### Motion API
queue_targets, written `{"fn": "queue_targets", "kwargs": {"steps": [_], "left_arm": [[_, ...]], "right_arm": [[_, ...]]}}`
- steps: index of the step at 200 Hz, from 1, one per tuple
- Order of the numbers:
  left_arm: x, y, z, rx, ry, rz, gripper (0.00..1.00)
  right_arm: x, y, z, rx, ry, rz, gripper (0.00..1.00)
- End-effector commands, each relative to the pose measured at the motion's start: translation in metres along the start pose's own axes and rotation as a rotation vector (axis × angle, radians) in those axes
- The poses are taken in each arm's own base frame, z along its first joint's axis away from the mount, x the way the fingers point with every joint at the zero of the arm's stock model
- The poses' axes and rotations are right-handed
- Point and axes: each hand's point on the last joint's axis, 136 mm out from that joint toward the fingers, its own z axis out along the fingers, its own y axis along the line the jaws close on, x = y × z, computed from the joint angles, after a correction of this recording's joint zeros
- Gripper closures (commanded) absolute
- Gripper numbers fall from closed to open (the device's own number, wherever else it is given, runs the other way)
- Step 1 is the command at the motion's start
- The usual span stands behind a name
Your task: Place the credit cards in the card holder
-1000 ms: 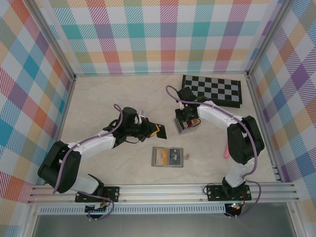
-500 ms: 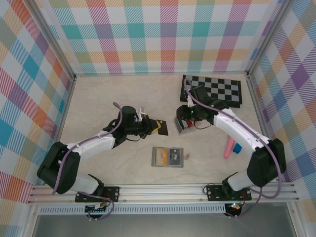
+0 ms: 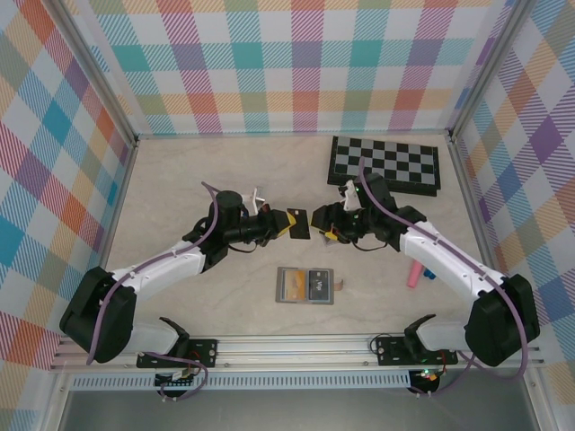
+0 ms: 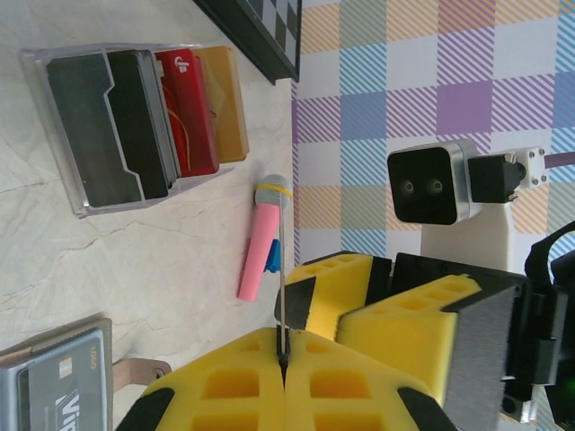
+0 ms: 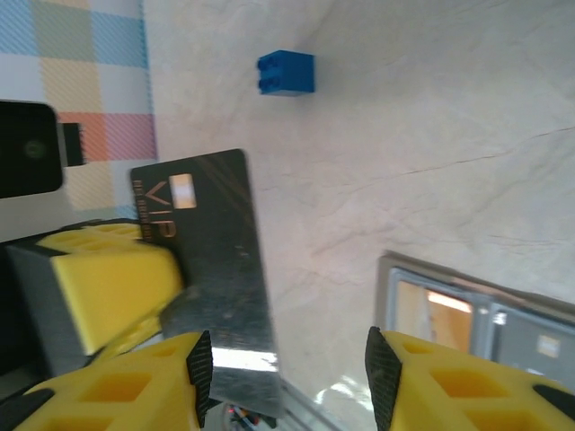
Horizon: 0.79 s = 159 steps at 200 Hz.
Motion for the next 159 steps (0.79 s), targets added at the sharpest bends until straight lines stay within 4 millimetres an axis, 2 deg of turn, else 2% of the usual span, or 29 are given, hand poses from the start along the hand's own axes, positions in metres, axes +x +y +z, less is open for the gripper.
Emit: {"fn": "queue_targets", "kwargs": {"steps": [1,45,79,108,159], "left_arm": [[0.001,-0.019,-0.002,0.06,0.003,0.054,1.0],[0.004,-0.025,-0.001,0.097,0.024,0.037,1.0],[0.005,-0.028,0.002,0.128,0.044,0.01,1.0],[0.005,-0.026,0.004,0.128,0.049,-0.015,1.0],[0.007,-0.018,0.004,0.095,0.051,-0.03,0.99]], "right_arm": [[0.005,0.023,0.0,-0.125,0.036,0.026,0.49],[0.004,0.019,0.011,-0.14,0.061,0.044,0.5],[0.001,0.027,0.019,-0.194,0.092,0.041,0.59],[-0.003,0.028,0.017,-0.205,0.084,0.028,0.68],[-0.006,0.018,0.007,-0.159,0.065,0.007,0.73]]}}
